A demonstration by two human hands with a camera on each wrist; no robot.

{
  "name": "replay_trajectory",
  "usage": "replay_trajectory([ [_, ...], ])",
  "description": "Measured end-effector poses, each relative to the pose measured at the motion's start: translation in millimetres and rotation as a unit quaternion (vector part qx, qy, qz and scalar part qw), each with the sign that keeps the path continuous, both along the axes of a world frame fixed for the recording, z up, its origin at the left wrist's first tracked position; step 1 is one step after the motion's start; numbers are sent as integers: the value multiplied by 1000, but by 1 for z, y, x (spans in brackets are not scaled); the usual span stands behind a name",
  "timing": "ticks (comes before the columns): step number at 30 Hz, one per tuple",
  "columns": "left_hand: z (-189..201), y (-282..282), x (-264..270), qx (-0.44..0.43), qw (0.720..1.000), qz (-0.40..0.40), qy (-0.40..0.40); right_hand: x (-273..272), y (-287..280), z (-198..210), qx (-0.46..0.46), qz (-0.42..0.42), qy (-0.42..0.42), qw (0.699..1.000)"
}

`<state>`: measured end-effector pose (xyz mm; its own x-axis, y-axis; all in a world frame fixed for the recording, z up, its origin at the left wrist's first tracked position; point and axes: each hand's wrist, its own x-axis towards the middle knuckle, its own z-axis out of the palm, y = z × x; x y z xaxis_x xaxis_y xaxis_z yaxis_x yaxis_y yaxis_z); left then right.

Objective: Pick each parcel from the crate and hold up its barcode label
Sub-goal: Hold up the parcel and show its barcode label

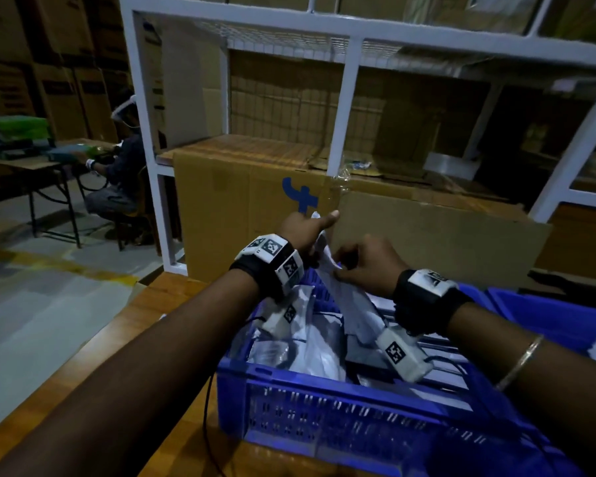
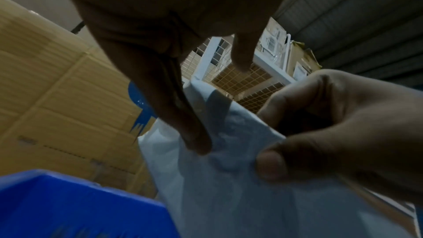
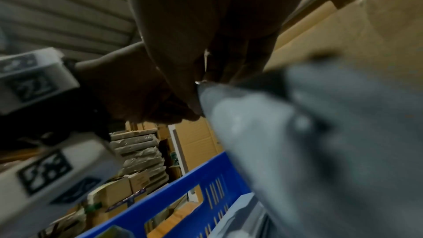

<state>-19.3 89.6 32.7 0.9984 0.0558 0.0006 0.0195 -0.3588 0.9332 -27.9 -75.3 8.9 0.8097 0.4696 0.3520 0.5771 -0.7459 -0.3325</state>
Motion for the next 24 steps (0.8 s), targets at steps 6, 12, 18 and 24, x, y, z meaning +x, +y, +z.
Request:
replay_trajectory([
  [6,5,-8,-4,28,999,32,-27,-6,-19,6,38,54,10,998],
  [12,7,-5,-11,-54,998,22,-30,2,-45,-3,169,33,80,982],
  [18,3,-1,-21,-86,996,-4,-35,16,-55,-21,251,-9,156,955],
  [24,-1,1,-35,-98,993,-27,-59,12,-50,-25,335,67,296,892],
])
